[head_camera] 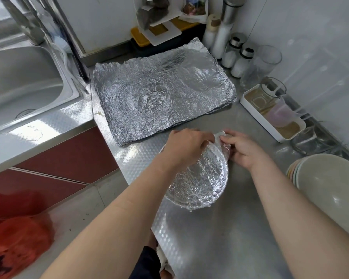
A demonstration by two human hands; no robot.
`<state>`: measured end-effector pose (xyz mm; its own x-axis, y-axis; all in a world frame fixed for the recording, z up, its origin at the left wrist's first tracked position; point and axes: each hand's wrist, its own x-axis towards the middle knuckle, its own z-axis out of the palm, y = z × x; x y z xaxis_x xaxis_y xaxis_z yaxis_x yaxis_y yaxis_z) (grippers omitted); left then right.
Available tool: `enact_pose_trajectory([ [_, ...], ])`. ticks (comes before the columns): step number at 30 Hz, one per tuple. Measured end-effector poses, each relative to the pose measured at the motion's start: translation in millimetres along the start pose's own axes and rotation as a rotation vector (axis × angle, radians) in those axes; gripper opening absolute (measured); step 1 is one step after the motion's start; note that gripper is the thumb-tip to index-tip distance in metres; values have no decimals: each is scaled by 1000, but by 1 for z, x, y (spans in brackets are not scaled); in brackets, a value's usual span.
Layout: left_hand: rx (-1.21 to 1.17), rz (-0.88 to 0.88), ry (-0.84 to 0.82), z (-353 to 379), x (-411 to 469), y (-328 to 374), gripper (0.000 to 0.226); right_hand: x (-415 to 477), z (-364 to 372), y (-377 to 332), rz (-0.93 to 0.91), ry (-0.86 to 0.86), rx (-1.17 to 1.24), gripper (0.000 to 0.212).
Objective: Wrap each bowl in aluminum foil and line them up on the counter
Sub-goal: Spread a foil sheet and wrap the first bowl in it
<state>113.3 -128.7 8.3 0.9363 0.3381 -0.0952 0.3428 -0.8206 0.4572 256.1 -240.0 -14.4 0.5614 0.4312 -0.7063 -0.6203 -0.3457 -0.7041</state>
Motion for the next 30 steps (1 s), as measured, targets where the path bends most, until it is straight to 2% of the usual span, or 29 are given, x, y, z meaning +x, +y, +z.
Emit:
enact_pose_trajectory([
  [1, -2, -7, 0, 0, 1, 1, 25, 2, 2, 1, -50, 44, -88, 36],
  [3, 2, -14, 2, 1, 2, 4, 25, 2, 7, 2, -177, 168, -426, 42],
  [5, 23, -14, 2, 2, 4, 6, 25, -8, 8, -3, -327, 316, -784, 40],
  [7, 45, -2, 13, 3, 5, 6, 26, -29, 7, -8, -401, 367, -974, 38],
  [9, 64, 14, 18, 2, 5, 5, 28, -51, 2, -8, -372, 368, -1099, 43],
  [12, 71, 16, -5, -1, 4, 1, 29, -74, -5, 3, -214, 320, -1259, 54],
  [14, 70, 23, -11, -3, 1, -1, 27, -78, -4, 9, -122, 251, -1246, 62],
  [16, 45, 21, -8, -4, -3, -3, 25, -77, 4, 12, -119, 198, -1165, 60],
  [19, -15, 19, 6, -1, -10, -4, 25, -72, 22, 16, -207, 187, -1088, 51],
  [25, -101, 5, 16, 3, -13, -5, 20, -72, 51, 25, -400, 204, -1110, 42],
  [30, -180, -22, -37, 0, -10, -12, 38, -74, 49, 35, -524, 203, -1093, 38],
])
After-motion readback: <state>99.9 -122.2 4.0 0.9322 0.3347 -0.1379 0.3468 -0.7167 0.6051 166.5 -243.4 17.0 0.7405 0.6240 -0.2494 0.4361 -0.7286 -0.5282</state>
